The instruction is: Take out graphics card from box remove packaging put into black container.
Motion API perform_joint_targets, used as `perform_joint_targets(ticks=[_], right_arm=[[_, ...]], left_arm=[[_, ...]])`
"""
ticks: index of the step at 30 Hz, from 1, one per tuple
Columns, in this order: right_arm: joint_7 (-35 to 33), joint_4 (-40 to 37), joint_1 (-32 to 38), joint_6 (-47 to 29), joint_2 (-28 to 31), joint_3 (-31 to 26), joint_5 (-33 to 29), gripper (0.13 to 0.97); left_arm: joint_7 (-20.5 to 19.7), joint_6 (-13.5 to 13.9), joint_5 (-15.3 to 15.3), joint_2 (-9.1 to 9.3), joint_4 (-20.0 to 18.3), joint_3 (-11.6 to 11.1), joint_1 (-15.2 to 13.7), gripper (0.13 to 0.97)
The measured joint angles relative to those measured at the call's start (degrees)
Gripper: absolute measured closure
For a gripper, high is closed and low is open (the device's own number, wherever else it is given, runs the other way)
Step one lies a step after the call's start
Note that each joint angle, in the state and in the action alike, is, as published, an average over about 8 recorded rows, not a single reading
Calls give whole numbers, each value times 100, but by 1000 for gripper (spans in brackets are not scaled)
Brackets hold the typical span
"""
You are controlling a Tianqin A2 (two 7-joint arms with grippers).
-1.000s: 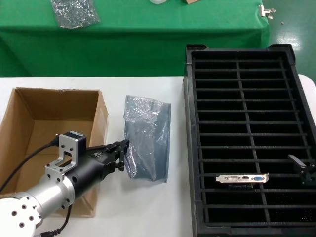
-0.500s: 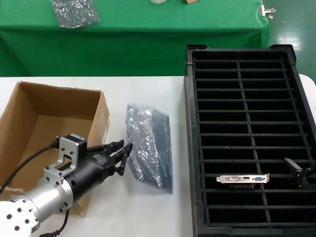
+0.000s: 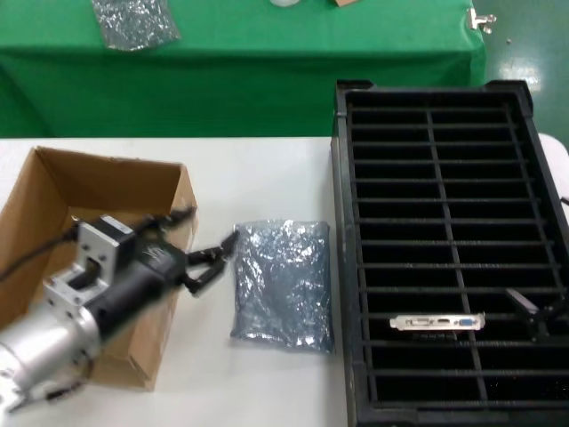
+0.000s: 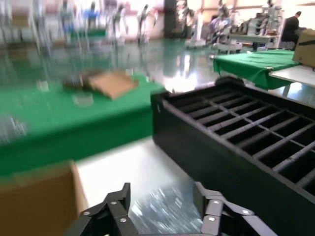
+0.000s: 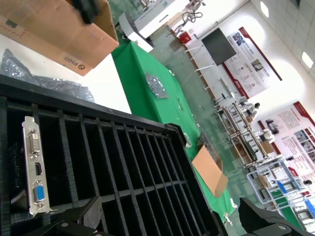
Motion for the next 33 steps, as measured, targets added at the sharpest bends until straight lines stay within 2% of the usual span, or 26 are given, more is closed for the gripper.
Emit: perform_joint_targets(ticks=[3, 4, 7, 11, 21, 30, 33], right_arm=[[-12, 1, 6, -4, -11, -15, -3, 129], [-15, 1, 8, -5, -13, -18, -4, 129], [-16, 1, 10, -3, -18, -23, -5, 129], [44, -4, 7, 50, -46, -42, 1, 129], [442, -36, -14, 406, -240, -173, 45, 129], [889, -73, -38, 805, -458, -318, 94, 129], [1040, -85, -46, 940, -531, -366, 110, 129]], left_arm=[[599, -277, -198, -243, -382, -114, 140, 654], [837, -417, -263, -338, -507, -149, 198, 654], [1508, -868, -428, -602, -809, -227, 370, 573], [1911, -1192, -546, -737, -952, -259, 497, 464], [1978, -1354, -841, -535, -832, -281, 629, 269], [2198, -1645, -1212, -367, -740, -302, 813, 167], [2271, -1741, -1334, -312, -710, -310, 875, 167]])
